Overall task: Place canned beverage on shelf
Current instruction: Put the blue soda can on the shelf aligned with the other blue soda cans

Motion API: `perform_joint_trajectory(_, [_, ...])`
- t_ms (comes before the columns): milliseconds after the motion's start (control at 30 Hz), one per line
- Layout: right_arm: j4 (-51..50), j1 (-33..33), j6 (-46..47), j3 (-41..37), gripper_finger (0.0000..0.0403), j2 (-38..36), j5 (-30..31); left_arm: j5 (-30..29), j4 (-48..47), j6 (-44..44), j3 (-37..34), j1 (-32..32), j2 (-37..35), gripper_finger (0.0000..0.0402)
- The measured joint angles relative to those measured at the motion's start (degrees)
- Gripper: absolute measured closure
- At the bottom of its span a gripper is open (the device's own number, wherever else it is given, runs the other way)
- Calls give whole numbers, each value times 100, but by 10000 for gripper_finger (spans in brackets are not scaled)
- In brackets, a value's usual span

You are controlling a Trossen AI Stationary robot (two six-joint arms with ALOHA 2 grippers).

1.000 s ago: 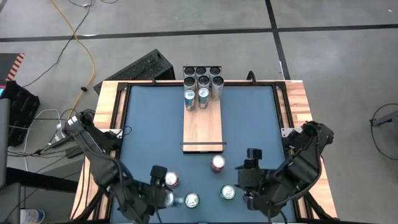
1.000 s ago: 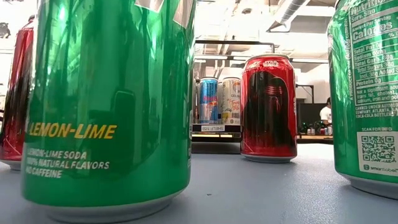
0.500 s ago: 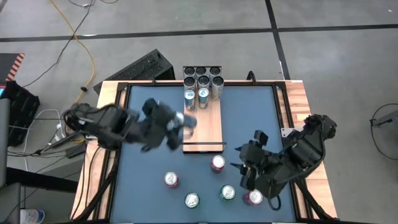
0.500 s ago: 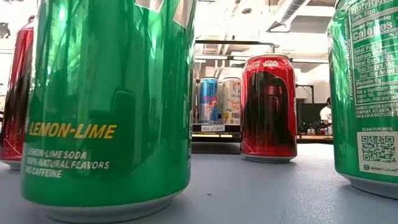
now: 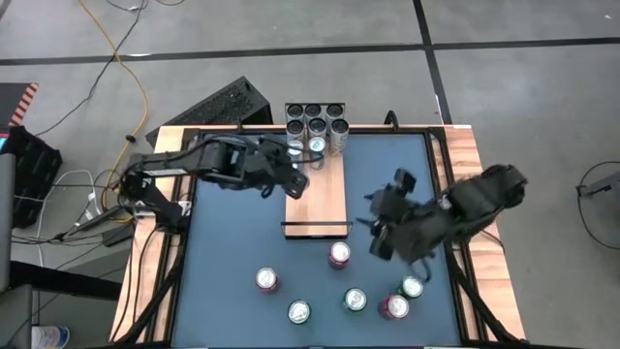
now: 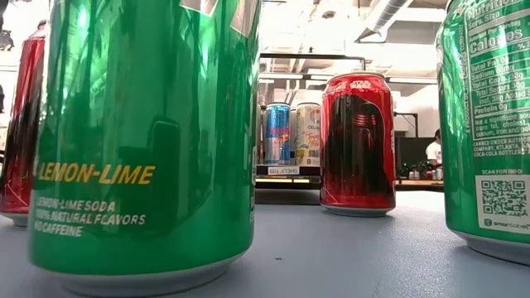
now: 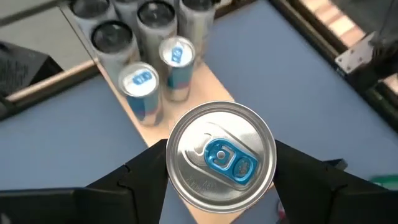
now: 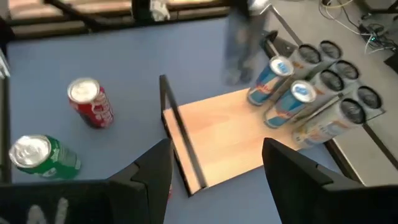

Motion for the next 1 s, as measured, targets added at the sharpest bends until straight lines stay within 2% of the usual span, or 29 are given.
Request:
perform_joint_trajectory(200, [-1, -270, 107, 3, 173, -577, 7, -68, -428, 46, -6, 153, 545, 172])
perform_joint_trajectory(400, [-1, -335, 324, 5, 173, -967, 7, 70, -267, 82, -7, 130, 1111, 169])
perform_joint_trajectory(600, [-2, -338, 325, 5, 173, -981, 35, 143, 45, -130, -7, 126, 1540, 168])
perform_joint_trajectory(733, [-2, -338, 241, 3, 173, -940, 36, 503, 321, -181, -11, 206, 1772, 167])
perform_joint_trajectory(1000, [-5, -375, 216, -2, 173, -858, 52, 210, 705, 39, -9, 206, 1863, 167])
